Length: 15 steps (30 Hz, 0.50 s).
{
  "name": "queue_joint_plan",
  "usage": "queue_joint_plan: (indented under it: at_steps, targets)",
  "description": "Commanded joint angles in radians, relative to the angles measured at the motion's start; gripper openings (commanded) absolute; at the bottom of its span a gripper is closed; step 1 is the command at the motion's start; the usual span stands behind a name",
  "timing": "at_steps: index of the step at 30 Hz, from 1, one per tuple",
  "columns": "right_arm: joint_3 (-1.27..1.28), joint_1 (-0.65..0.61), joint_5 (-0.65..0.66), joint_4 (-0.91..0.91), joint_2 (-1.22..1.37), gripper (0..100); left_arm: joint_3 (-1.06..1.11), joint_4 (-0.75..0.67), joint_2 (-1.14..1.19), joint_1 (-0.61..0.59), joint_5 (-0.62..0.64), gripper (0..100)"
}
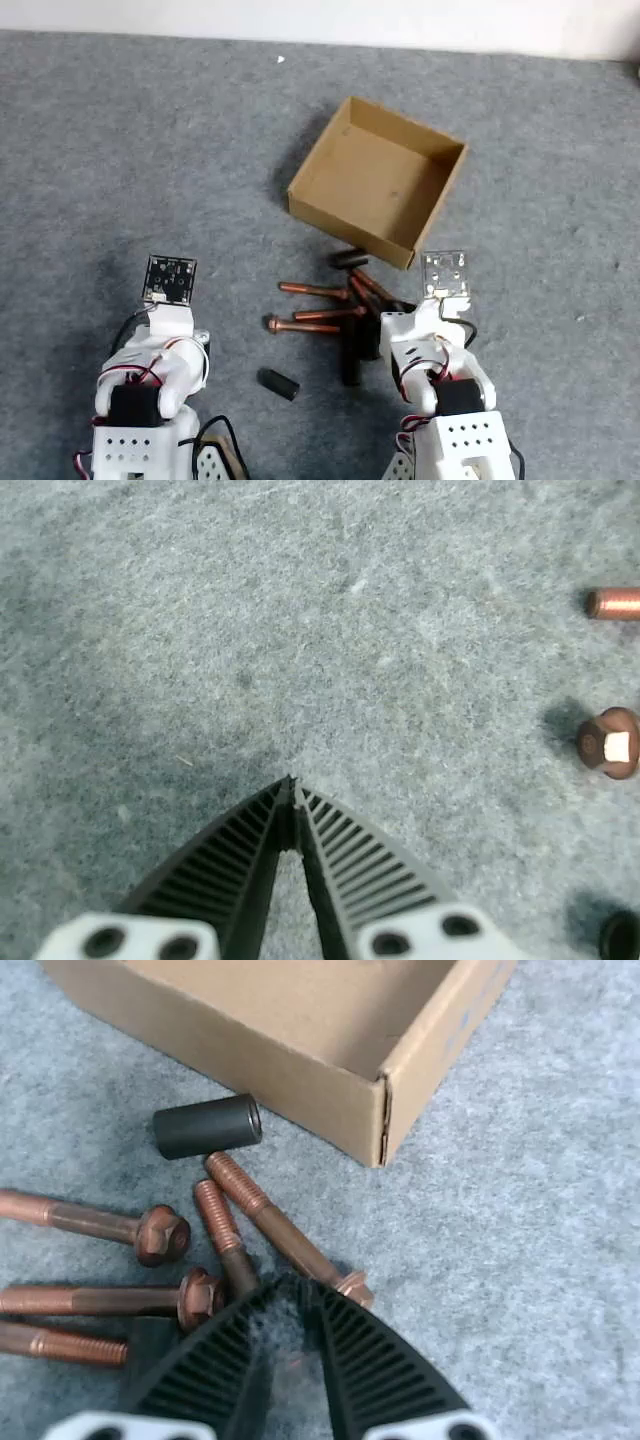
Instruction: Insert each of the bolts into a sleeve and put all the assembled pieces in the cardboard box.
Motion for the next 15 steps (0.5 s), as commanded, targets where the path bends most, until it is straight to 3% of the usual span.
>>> queue_joint_plan:
  at_steps: [1, 10, 15]
  targets:
    - [0.113, -0.007, -0.006, -0.004, -0.008, 0.9, 0.021, 0.005, -0.005, -0.01, -0.005, 1]
    - [0.113, -0.097, -0.002, -0.004, -0.008, 0.9, 0.013, 0.003, -0.01, 0.027, -0.009, 1]
    - [0.113, -0.139, -0.002, 0.007, -0.008, 0.9, -0.068, -0.003, -0.012, -0.054, -0.009, 1]
